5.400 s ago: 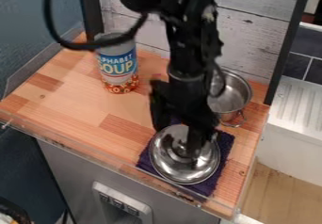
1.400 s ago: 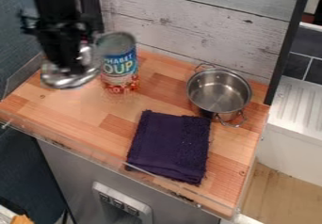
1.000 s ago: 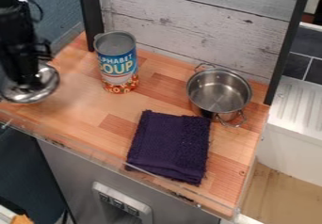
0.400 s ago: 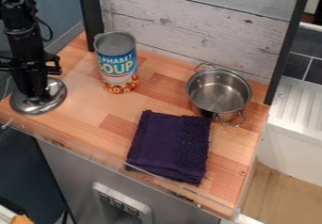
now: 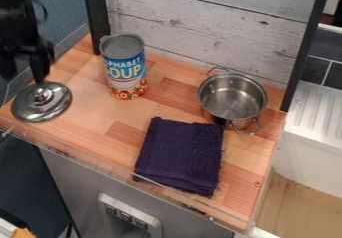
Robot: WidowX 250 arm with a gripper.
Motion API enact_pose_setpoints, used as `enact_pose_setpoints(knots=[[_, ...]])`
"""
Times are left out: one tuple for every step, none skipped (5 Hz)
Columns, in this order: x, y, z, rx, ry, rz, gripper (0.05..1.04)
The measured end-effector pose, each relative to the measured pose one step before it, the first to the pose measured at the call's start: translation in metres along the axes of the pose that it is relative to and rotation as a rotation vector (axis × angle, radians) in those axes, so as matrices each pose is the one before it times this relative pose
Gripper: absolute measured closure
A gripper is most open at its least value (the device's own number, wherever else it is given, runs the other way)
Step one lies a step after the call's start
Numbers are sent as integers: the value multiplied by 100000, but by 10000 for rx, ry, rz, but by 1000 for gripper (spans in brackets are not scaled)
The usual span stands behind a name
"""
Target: Pick up the cover of the silver pan and place it to the bottom left side of the table
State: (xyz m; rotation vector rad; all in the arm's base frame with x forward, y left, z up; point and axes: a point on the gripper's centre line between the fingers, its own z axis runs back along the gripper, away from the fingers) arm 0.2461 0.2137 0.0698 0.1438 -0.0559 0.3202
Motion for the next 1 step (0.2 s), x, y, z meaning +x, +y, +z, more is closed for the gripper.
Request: enact_pose_setpoints(knots=[[-527, 88, 1127, 92, -126, -541, 72]])
